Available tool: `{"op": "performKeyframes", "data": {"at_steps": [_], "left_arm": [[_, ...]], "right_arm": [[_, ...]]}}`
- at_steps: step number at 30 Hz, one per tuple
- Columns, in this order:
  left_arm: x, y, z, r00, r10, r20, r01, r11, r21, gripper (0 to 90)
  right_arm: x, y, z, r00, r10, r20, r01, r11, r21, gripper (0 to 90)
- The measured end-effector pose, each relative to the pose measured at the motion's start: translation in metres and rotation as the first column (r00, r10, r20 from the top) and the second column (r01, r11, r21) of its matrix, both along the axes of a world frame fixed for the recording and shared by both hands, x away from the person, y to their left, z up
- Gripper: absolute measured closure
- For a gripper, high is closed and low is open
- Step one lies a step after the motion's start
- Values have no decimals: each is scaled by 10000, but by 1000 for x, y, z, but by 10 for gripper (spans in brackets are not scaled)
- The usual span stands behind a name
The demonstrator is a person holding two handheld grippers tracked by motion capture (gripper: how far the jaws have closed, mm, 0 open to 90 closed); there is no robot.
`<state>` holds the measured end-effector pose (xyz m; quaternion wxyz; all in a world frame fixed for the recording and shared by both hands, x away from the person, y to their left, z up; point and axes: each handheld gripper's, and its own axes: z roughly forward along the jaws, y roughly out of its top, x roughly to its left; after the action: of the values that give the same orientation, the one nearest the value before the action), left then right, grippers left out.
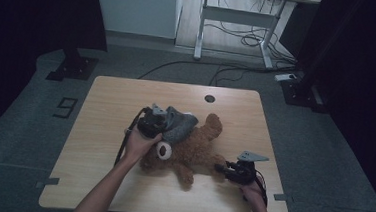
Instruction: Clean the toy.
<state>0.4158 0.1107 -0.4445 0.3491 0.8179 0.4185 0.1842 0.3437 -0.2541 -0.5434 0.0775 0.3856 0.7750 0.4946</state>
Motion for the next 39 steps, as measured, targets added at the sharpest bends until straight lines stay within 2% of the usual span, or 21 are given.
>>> {"op": "performKeyframes", "data": {"at_steps": [6, 9, 12, 13, 16, 17, 20, 22, 24, 27, 28, 31, 33, 35, 37, 39], "left_arm": [[-1, 49, -11, 9962, 815, -317, -819, 9966, -115, 845], [-4, 68, -10, 9945, 918, -501, -953, 9928, -731, 845], [-9, 71, 0, 9965, 758, -347, -795, 9891, -1237, 845], [-11, 67, 7, 9980, 614, -179, -634, 9874, -1449, 844], [-18, 50, 22, 9995, 140, 277, -92, 9857, -1684, 843], [-21, 39, 28, 9986, -111, 519, 199, 9849, -1719, 843], [-28, 10, 39, 9933, -708, 913, 863, 9800, -1795, 837], [-31, -15, 42, 9883, -1145, 1010, 1307, 9763, -1727, 837], [-31, -40, 42, 9825, -1623, 913, 1750, 9722, -1553, 837], [-29, -75, 37, 9759, -2064, 713, 2140, 9691, -1225, 837], [-27, -85, 34, 9736, -2217, 537, 2266, 9670, -1165, 837], [-20, -108, 16, 9720, -2350, 44, 2347, 9693, -734, 838], [-16, -115, 0, 9729, -2302, -238, 2293, 9727, -362, 839], [-14, -113, -9, 9744, -2235, -243, 2221, 9738, -485, 841], [-13, -110, -8, 9760, -2163, -248, 2145, 9748, -614, 843], [-16, -107, -6, 9772, -2119, -127, 2116, 9771, -241, 843]], "right_arm": [[-1, 0, 0, 10000, -56, -16, 56, 10000, -21, 657], [0, 1, 0, 10000, -88, -39, 88, 10000, 12, 659], [-1, 3, 1, 10000, -65, -5, 65, 9999, -79, 662], [-1, 4, 1, 10000, -70, 25, 70, 9999, -96, 664], [-3, 9, 2, 10000, 23, 34, -22, 9998, -218, 664], [-3, 10, 3, 10000, 68, 40, -67, 9997, -248, 664], [-5, 15, 4, 9996, 286, 87, -283, 9989, -382, 664], [-5, 17, 5, 9993, 366, 80, -362, 9983, -457, 664], [-6, 19, 4, 9991, 403, 114, -397, 9982, -457, 664], [-7, 21, 5, 9989, 471, 48, -469, 9979, -452, 664], [-7, 21, 5, 9984, 555, 83, -550, 9974, -457, 664], [-8, 22, 6, 9973, 723, 90, -718, 9963, -462, 662], [-9, 22, 7, 9973, 735, 80, -731, 9963, -454, 662], [-9, 20, 8, 9971, 751, 129, -746, 9966, -358, 662], [-10, 20, 8, 9969, 774, 125, -770, 9965, -325, 662], [-10, 21, 7, 9968, 788, 95, -785, 9964, -334, 662]]}}
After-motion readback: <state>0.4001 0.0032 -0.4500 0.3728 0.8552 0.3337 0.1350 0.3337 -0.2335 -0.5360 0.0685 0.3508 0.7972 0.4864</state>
